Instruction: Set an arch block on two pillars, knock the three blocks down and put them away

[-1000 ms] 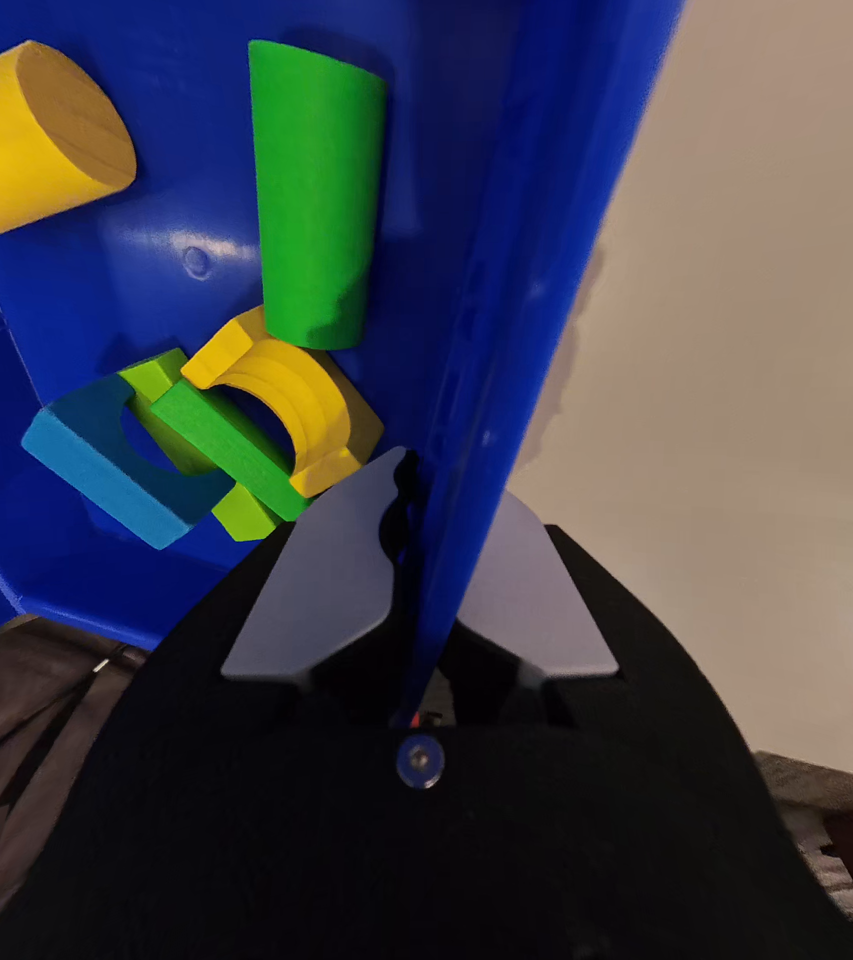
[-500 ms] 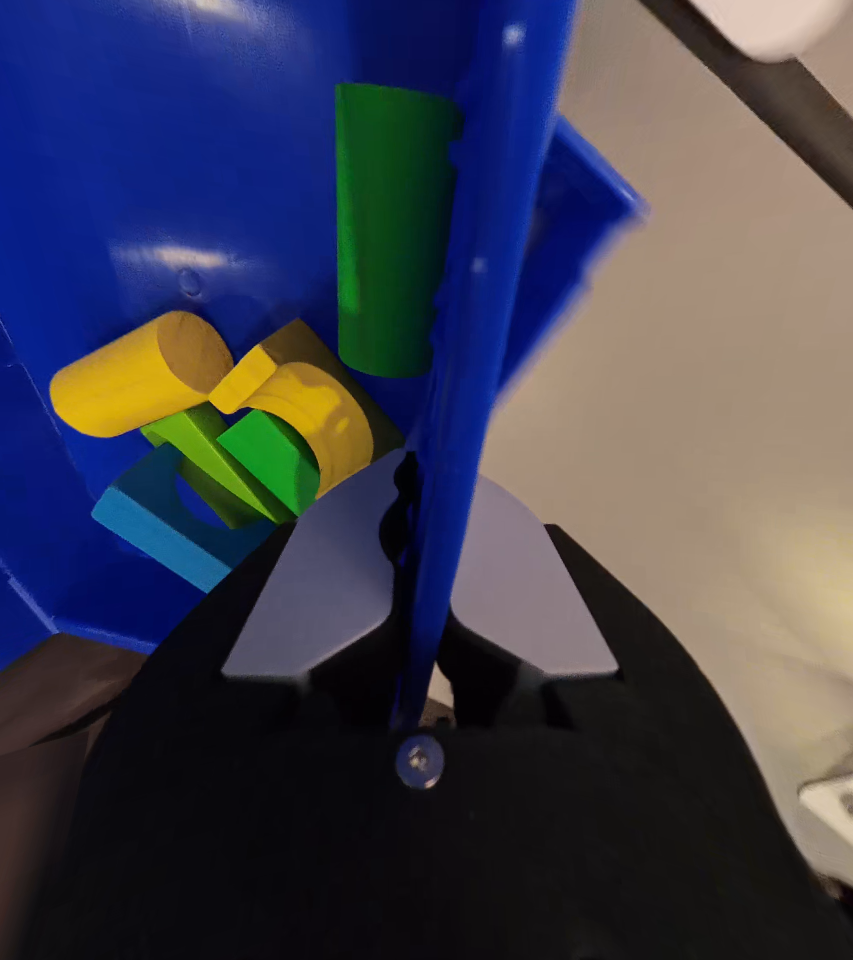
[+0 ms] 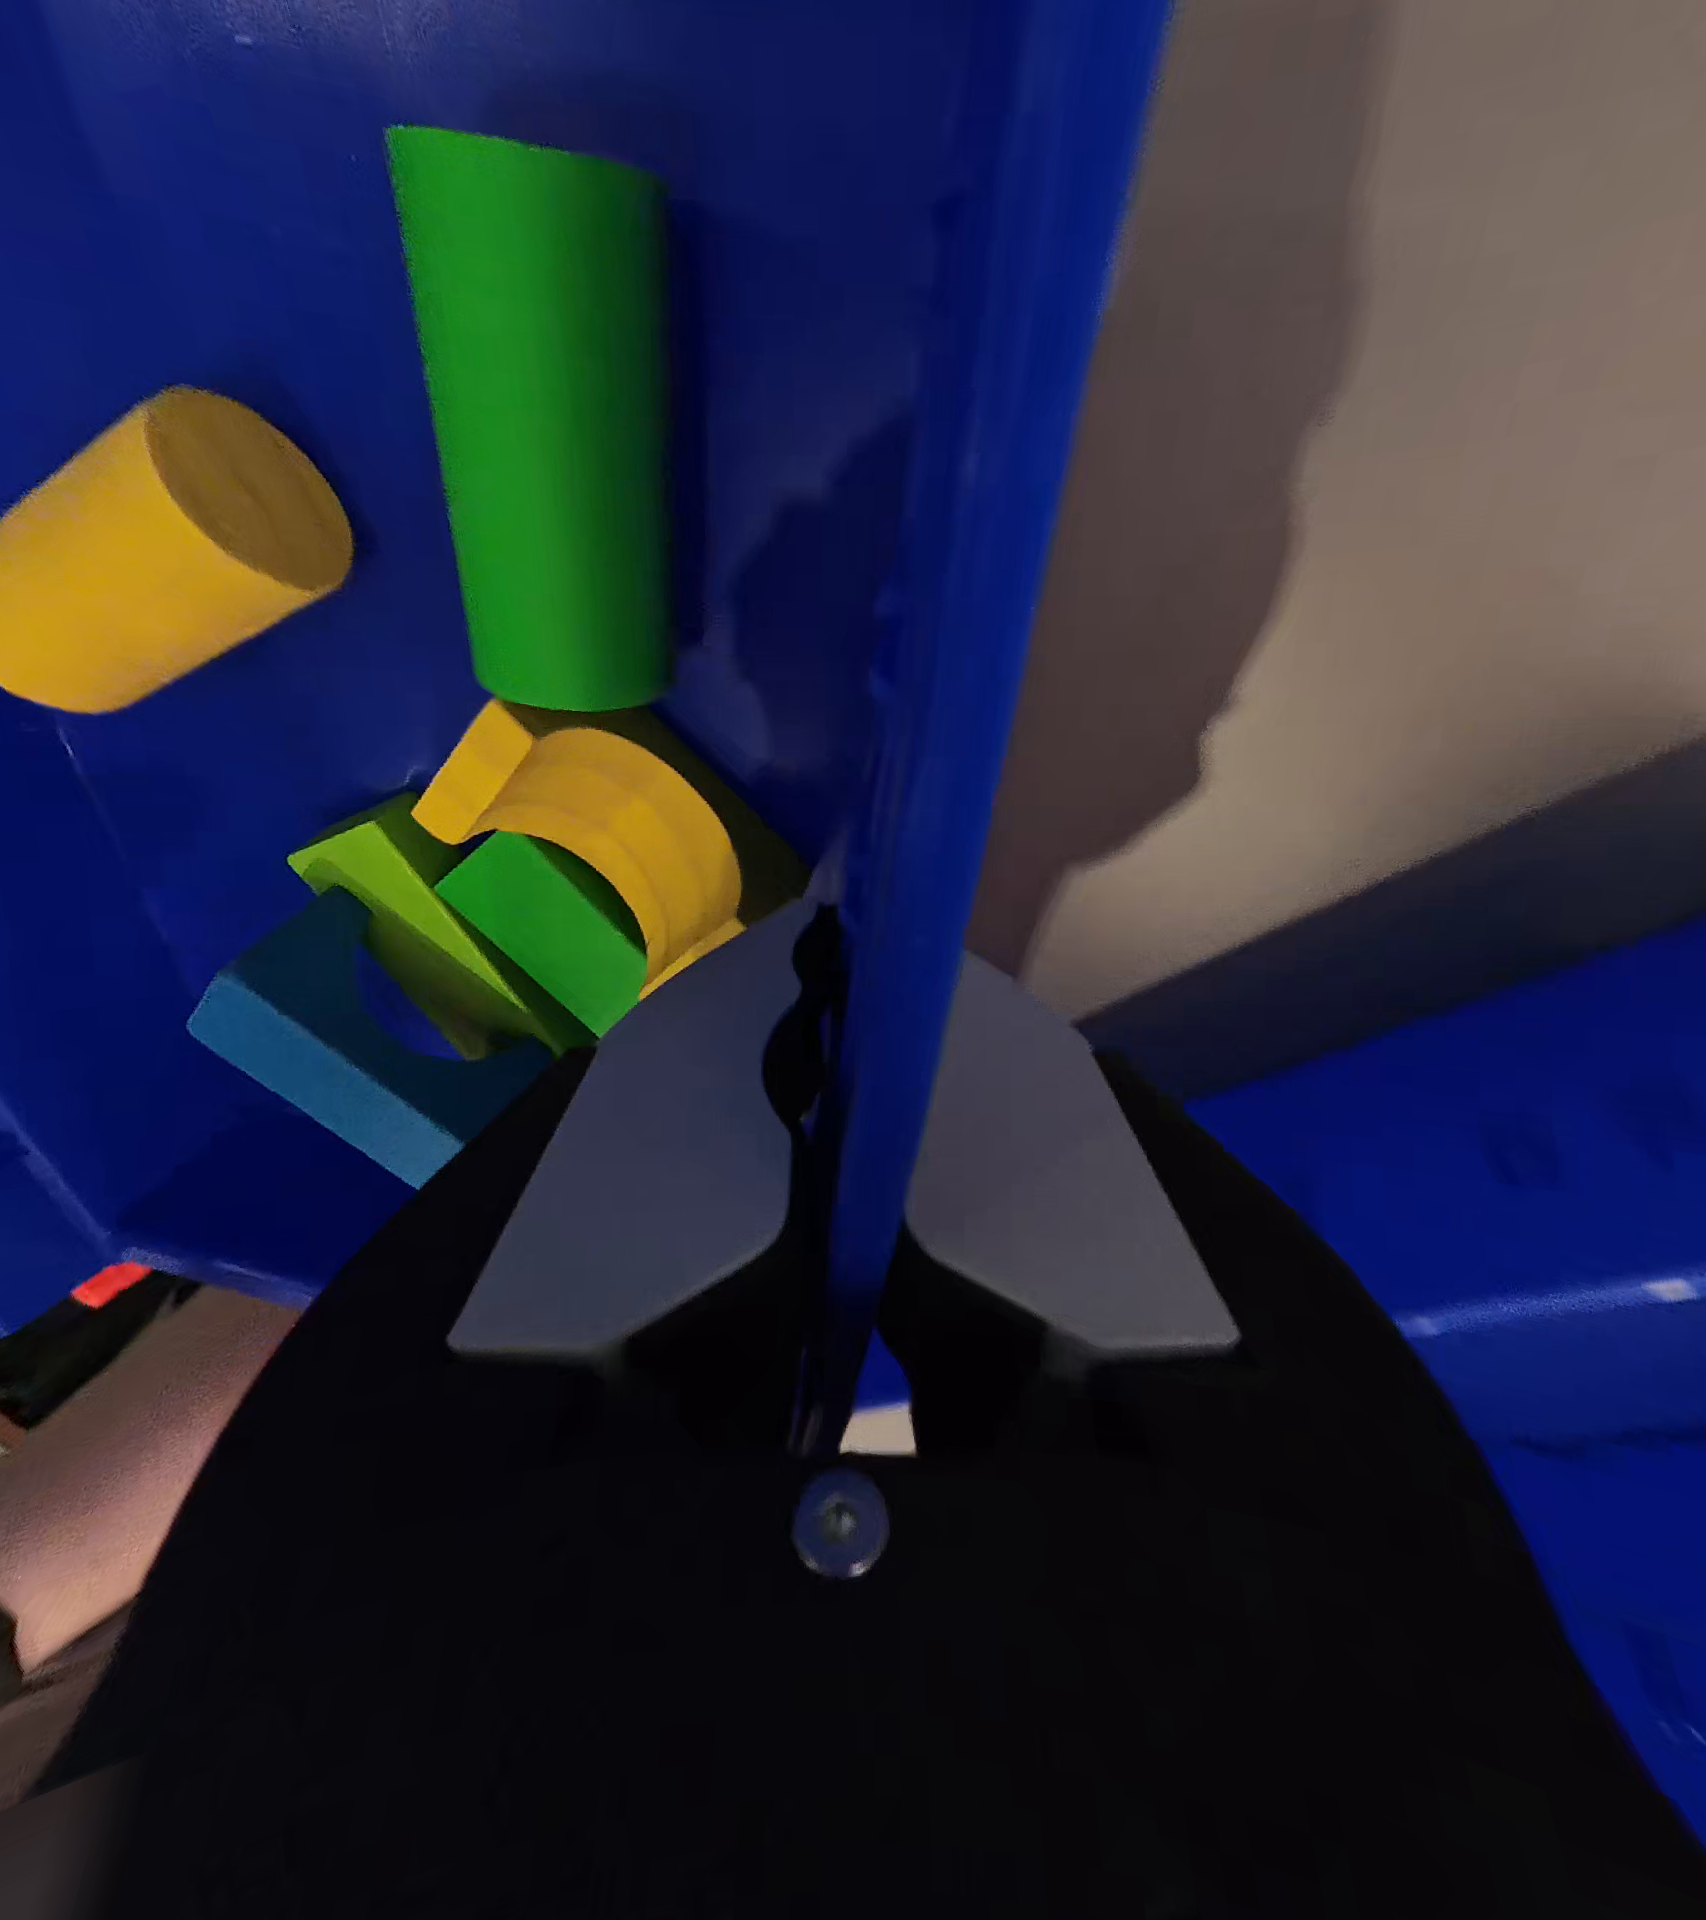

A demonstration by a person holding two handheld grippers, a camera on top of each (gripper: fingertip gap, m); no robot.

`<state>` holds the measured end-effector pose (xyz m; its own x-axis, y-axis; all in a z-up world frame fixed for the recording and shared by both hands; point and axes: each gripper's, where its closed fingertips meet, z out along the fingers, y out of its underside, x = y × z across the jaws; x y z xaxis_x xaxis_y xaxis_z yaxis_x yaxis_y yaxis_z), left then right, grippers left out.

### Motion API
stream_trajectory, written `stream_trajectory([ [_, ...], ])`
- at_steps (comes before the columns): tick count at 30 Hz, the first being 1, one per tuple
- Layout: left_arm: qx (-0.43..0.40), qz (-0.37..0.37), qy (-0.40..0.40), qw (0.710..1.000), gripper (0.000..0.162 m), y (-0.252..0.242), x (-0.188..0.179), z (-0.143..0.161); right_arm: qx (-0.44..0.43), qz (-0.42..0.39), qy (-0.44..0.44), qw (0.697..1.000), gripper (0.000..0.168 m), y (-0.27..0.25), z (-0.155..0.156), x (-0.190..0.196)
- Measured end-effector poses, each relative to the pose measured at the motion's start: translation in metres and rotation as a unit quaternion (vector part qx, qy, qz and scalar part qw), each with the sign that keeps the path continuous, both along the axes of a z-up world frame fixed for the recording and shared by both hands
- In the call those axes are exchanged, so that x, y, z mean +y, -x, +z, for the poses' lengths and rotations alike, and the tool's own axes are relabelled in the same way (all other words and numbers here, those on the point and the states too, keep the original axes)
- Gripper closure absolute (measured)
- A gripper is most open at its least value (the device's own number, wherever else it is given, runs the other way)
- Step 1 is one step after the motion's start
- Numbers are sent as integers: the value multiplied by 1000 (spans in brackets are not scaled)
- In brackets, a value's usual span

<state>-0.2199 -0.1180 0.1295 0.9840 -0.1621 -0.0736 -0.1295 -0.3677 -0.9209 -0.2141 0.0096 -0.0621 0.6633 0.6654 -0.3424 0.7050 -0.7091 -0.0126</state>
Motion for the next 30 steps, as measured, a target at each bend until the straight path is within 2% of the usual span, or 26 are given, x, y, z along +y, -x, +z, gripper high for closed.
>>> stream_trajectory([
  [6,-14,7,61,998,104,21,19,-26,-20,-96,5,995,161,-17,-62,20],
  [8,5,13,85,996,97,40,27,-41,-41,-107,4,993,157,-28,-77,20],
  [9,14,38,93,995,97,59,32,-49,-21,-112,-1,994,147,-23,-74,23],
  [11,-13,103,129,986,97,101,38,-71,-4,-105,-35,994,146,-22,-61,30],
  [13,-83,119,172,974,97,123,42,-96,20,-79,-96,992,144,-24,-36,40],
  [15,-135,119,209,961,97,136,45,-118,44,-59,-192,979,130,-37,-3,50],
  [18,-151,126,244,950,97,149,54,-146,39,-53,-323,944,116,-98,33,50],
  [21,-146,121,305,933,94,146,57,-175,-28,-122,-377,918,106,-207,32,49],
  [23,-135,119,346,921,91,144,57,-194,-87,-195,-355,910,100,-283,13,45],
  [25,-125,111,378,910,91,139,59,-209,-114,-234,-295,919,99,-330,-14,31],
  [27,-117,91,401,904,98,130,65,-222,-130,-241,-227,934,99,-351,-41,12],
  [28,-112,81,419,898,100,126,65,-229,-124,-238,-191,944,92,-352,-53,4],
  [30,-89,72,457,882,107,121,61,-244,-111,-225,-131,959,96,-349,-69,-9],
])
